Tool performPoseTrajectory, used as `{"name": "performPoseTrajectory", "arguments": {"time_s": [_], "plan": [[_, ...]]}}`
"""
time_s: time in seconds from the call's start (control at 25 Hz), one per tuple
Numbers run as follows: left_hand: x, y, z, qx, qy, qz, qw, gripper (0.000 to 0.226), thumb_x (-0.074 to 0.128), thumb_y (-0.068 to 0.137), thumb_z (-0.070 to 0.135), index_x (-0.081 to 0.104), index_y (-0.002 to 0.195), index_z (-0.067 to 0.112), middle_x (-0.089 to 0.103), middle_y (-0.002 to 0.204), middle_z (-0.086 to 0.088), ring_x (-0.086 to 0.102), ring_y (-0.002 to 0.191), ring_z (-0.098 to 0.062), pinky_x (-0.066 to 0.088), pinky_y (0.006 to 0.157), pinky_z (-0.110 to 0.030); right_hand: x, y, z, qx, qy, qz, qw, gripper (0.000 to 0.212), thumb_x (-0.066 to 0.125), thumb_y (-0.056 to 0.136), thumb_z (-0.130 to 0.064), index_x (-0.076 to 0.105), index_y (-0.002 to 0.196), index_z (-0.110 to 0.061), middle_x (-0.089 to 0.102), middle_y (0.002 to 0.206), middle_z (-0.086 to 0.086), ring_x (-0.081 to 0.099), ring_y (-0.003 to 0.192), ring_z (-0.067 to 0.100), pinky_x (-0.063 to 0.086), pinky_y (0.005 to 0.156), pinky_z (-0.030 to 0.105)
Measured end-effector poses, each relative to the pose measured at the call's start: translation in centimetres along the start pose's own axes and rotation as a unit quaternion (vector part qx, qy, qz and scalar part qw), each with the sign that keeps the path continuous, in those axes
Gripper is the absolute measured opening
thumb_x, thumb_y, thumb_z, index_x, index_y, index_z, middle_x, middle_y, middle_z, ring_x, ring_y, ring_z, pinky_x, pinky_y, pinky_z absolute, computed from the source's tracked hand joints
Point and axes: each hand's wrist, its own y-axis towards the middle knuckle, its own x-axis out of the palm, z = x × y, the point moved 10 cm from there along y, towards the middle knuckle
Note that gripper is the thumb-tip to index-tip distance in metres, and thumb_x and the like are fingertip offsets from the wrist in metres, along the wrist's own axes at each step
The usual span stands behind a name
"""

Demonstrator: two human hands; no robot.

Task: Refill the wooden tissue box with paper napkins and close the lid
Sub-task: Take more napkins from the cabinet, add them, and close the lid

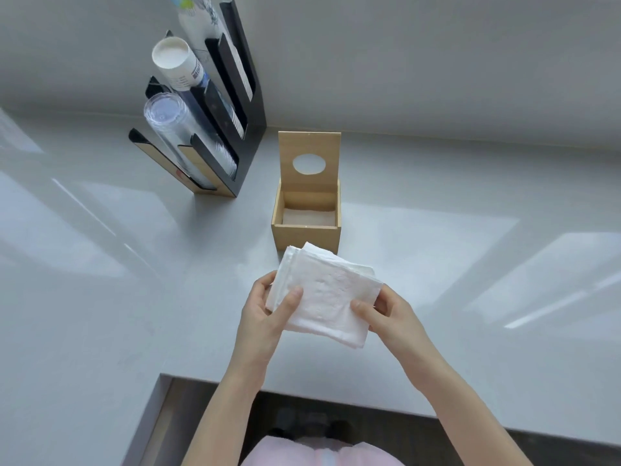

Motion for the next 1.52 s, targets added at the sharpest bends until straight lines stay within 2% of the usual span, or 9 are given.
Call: {"name": "performPoseTrajectory", "arguments": {"time_s": [0.12,0.28,0.52,0.92,1.04,1.2,1.32,1.44,1.52], "plan": [[0.2,0.7,0.6,0.009,0.032,0.0,0.999,0.026,0.065,0.082,0.023,0.056,0.106,0.024,0.066,0.102,0.003,0.064,0.092,-0.013,0.051,0.063,-0.011,-0.2,1.0,-1.1,-0.009,-0.006,0.0,1.0,0.017,0.055,0.09,-0.012,0.059,0.103,-0.023,0.068,0.104,-0.004,0.064,0.098,0.012,0.051,0.084,0.026],[0.2,2.5,2.3,0.015,0.065,0.0,0.998,0.022,0.065,0.083,0.02,0.056,0.103,0.021,0.065,0.098,0.005,0.063,0.086,-0.006,0.049,0.06,-0.005,-0.1,2.4,-3.2,-0.033,-0.021,0.013,0.999,0.013,0.055,0.09,-0.013,0.056,0.096,-0.025,0.065,0.094,-0.007,0.061,0.084,0.005,0.048,0.062,0.004],[-0.5,5.4,5.1,0.04,0.081,-0.02,0.996,0.018,0.066,0.082,0.023,0.054,0.093,0.03,0.063,0.096,0.01,0.061,0.086,-0.003,0.048,0.063,-0.006,0.8,4.6,-6.2,-0.071,-0.046,0.031,0.996,0.013,0.055,0.09,-0.015,0.055,0.101,-0.021,0.062,0.093,-0.009,0.059,0.081,0.006,0.045,0.058,0.0],[-0.4,13.5,5.9,0.032,0.126,-0.046,0.99,0.012,0.061,0.086,0.026,0.055,0.096,0.023,0.064,0.107,0.001,0.058,0.103,-0.019,0.044,0.078,-0.025,0.4,11.1,-7.8,-0.04,-0.083,0.061,0.994,0.01,0.057,0.088,-0.021,0.054,0.098,-0.023,0.06,0.09,-0.008,0.06,0.088,0.019,0.049,0.089,0.037],[-0.3,15.5,5.6,0.016,0.164,-0.041,0.986,0.024,0.061,0.086,0.029,0.055,0.105,0.018,0.064,0.112,-0.002,0.061,0.101,-0.022,0.046,0.078,-0.027,-0.2,13.3,-8.0,-0.021,-0.112,0.083,0.99,0.013,0.058,0.087,-0.022,0.054,0.099,-0.021,0.06,0.09,-0.005,0.059,0.087,0.019,0.049,0.085,0.035],[-0.3,17.9,5.6,0.01,0.229,-0.037,0.973,0.031,0.061,0.086,0.031,0.049,0.112,0.018,0.061,0.112,-0.001,0.06,0.095,-0.02,0.046,0.069,-0.021,0.1,15.4,-9.1,-0.017,-0.202,0.092,0.975,0.022,0.055,0.088,-0.022,0.055,0.108,-0.014,0.059,0.093,-0.001,0.055,0.085,0.017,0.043,0.061,0.019],[-0.1,18.8,6.0,0.022,0.3,-0.031,0.953,0.036,0.06,0.086,0.027,0.049,0.116,0.01,0.059,0.107,-0.003,0.058,0.093,-0.023,0.045,0.067,-0.024,0.7,16.4,-10.1,-0.036,-0.283,0.095,0.954,0.025,0.051,0.088,-0.021,0.054,0.108,-0.006,0.06,0.094,0.005,0.054,0.082,0.022,0.041,0.056,0.022],[0.6,19.4,6.6,0.058,0.404,-0.017,0.913,0.035,0.056,0.087,0.026,0.048,0.113,0.005,0.062,0.104,-0.008,0.058,0.1,-0.029,0.047,0.08,-0.036,1.5,17.0,-11.1,-0.08,-0.386,0.092,0.915,0.03,0.049,0.089,-0.018,0.047,0.114,-0.001,0.06,0.095,0.014,0.057,0.09,0.034,0.048,0.071,0.039],[1.0,19.5,6.7,0.074,0.472,-0.011,0.879,0.034,0.053,0.087,0.028,0.046,0.11,0.004,0.064,0.103,-0.013,0.058,0.096,-0.033,0.045,0.074,-0.038,2.2,17.2,-11.4,-0.1,-0.453,0.084,0.882,0.032,0.048,0.089,-0.016,0.044,0.117,-0.001,0.061,0.099,0.018,0.055,0.094,0.036,0.048,0.075,0.043]]}}
